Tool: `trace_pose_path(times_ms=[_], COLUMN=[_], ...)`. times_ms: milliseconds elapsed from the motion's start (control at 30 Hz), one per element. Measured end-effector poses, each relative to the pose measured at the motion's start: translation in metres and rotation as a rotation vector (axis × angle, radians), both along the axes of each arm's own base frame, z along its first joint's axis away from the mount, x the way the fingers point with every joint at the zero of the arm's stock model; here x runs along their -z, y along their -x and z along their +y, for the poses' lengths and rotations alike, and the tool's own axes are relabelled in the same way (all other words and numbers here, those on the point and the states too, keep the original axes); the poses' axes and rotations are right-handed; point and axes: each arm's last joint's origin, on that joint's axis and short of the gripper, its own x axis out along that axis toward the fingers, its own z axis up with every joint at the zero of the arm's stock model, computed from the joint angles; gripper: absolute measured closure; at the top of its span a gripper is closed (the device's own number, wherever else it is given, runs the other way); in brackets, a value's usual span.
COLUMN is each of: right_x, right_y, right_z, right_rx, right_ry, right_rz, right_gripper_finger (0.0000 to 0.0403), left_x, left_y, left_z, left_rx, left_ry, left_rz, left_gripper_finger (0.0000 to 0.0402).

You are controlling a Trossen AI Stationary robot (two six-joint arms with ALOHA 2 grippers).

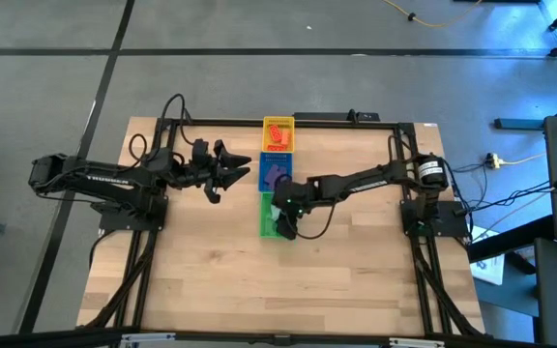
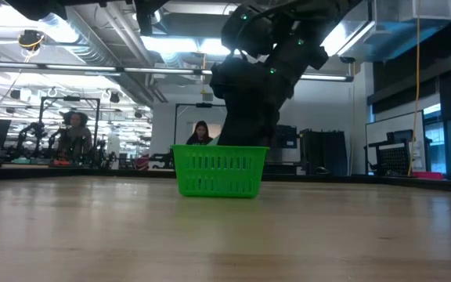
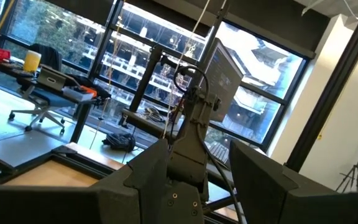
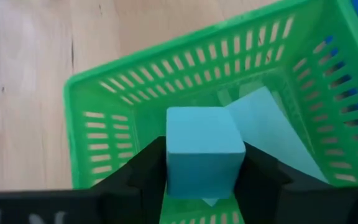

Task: Sort & place blocks by color
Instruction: Put the light blue block into the green basket, then return to Home Position

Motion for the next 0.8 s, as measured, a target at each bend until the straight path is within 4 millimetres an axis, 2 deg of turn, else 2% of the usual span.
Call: trace_pose_path(times_ms=[500,600,800], right_x=[-0.0009,-0.0011,-0.0027], right_y=[-0.0013,-0.0015,-0.0034], right_z=[0.0,0.0,-0.0004], right_rx=[-0.017,-0.019,-0.019], right_ry=[0.012,0.013,0.014], right_rz=[-0.018,-0.021,-0.047], right_gripper_finger=[0.0229,0.0207,0.0136], left_x=[0.0001,0.0001,0.0001], left_y=[-0.0001,-0.0001,-0.0001], left_z=[-0.0001,-0.0001,-0.0001], left_rx=[0.002,0.002,0.003], left_ry=[0.0,0.0,0.0], left_rz=[0.002,0.001,0.001], left_gripper_finger=[0.0236,0.0236,0.0236])
